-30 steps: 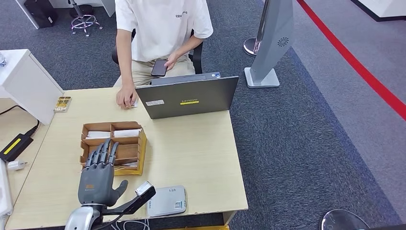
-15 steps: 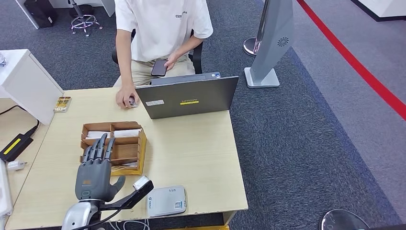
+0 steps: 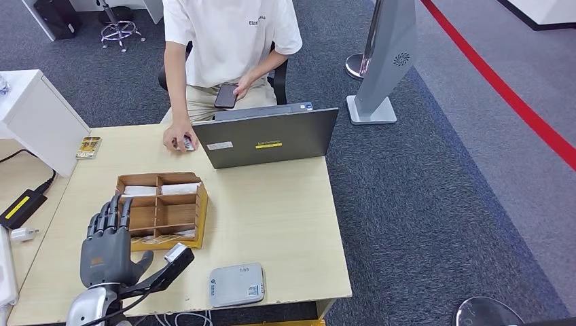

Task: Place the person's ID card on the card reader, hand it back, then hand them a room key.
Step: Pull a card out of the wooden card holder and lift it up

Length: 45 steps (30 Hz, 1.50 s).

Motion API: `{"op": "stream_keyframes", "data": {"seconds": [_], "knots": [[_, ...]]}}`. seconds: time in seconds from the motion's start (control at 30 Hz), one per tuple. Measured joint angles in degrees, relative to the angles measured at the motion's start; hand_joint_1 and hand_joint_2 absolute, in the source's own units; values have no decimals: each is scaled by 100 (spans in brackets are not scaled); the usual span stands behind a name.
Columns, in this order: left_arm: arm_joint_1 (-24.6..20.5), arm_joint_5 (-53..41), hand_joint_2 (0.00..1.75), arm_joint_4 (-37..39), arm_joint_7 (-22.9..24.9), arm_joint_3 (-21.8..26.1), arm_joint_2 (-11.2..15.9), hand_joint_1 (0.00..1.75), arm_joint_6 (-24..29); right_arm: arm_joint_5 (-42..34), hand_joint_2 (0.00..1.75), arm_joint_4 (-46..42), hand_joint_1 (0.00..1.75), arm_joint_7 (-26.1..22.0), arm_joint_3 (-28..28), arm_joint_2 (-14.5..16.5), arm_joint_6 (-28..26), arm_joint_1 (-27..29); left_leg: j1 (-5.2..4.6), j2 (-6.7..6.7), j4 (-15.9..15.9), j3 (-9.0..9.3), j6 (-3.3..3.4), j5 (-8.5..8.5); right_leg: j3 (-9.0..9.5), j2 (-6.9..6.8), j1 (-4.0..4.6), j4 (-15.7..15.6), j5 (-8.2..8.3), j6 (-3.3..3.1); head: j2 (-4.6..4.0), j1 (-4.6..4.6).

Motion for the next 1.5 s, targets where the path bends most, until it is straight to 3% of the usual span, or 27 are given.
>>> {"op": "stream_keyframes", "data": {"seconds": [0.6, 1.03, 1.5], "knots": [[-17, -2, 175, 1, 28, 50, -73, 0, -82, 79, 175, 0, 0, -12, 2, 2, -4, -2, 0, 0, 0, 1, 0, 0, -1, 0, 0, 0, 0, 0, 0, -1], [-554, -2, 175, 594, 355, 50, -77, 0, 89, 239, 175, 0, 0, 3, 11, 2, 68, -13, 0, 0, 1, 1, 0, 1, 0, 0, 0, 0, 1, 0, 0, 0], [-692, -2, 175, 820, 424, 48, -87, 0, 72, 267, 175, 0, 0, 20, 11, 9, 70, -14, 0, 0, 1, 1, 0, 0, 0, 0, 0, 0, 1, 0, 0, -1]]}}
